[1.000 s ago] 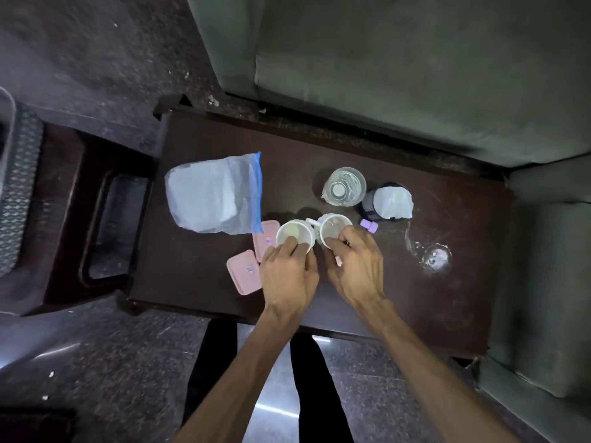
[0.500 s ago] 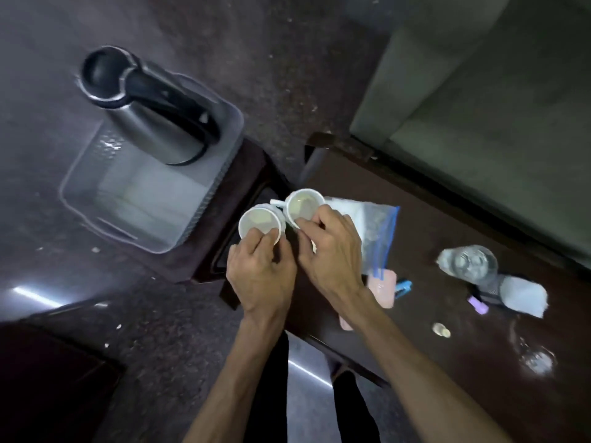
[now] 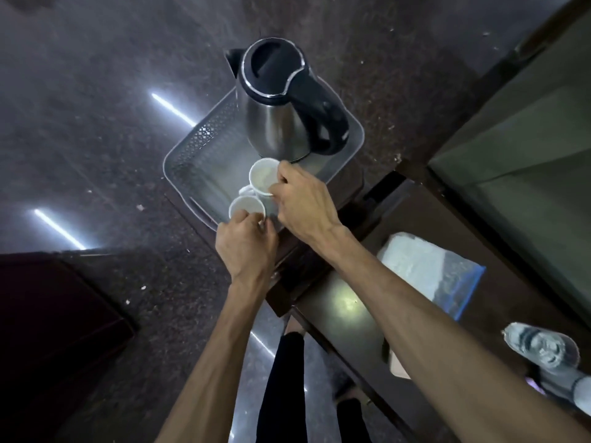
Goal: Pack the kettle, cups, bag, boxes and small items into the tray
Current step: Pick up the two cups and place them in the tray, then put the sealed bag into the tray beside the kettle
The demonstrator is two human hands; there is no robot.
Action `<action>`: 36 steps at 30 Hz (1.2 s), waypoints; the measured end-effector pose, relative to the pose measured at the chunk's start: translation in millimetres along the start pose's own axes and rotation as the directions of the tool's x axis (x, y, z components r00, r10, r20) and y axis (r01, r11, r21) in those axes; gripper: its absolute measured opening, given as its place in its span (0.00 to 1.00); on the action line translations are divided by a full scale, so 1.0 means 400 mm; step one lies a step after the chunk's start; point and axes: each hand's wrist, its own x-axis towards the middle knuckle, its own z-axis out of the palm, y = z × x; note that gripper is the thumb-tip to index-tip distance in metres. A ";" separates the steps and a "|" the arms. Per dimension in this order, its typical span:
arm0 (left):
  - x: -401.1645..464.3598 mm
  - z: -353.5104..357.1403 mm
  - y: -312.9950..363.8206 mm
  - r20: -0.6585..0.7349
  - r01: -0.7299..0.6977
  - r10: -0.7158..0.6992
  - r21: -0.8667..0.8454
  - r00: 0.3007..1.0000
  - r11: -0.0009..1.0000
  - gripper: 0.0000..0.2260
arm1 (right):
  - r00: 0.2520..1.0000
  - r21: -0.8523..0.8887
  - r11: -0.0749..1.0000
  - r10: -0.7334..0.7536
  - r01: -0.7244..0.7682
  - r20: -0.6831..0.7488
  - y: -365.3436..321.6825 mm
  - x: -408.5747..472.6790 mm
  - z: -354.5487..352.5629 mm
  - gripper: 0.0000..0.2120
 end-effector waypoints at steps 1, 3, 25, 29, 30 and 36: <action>-0.002 0.009 -0.005 0.045 0.001 -0.002 0.025 0.999 1.000 0.07 | 0.999 -0.019 1.000 -0.006 0.007 0.043 0.002 0.005 0.014 0.07; -0.002 0.019 -0.007 0.108 -0.009 0.001 0.067 0.994 0.998 0.06 | 0.995 -0.039 0.999 0.026 -0.022 0.096 0.010 0.007 0.039 0.10; -0.201 0.068 0.164 0.129 -0.218 0.269 -0.312 0.955 0.925 0.03 | 0.819 0.308 0.819 0.548 -0.484 -0.171 0.148 -0.322 0.017 0.10; -0.297 0.159 0.239 0.297 -0.304 0.392 -0.300 0.871 0.904 0.07 | 0.551 0.443 0.520 0.832 -0.731 -0.066 0.239 -0.494 0.045 0.07; -0.318 0.186 0.260 0.357 -0.340 0.434 -0.298 0.827 0.892 0.08 | 0.461 0.489 0.402 0.888 -0.774 0.000 0.263 -0.536 0.056 0.07; -0.327 0.367 0.412 0.585 -0.594 0.577 -0.191 0.570 0.781 0.20 | 0.016 0.714 -0.600 0.761 -0.360 0.648 0.317 -0.689 0.117 0.07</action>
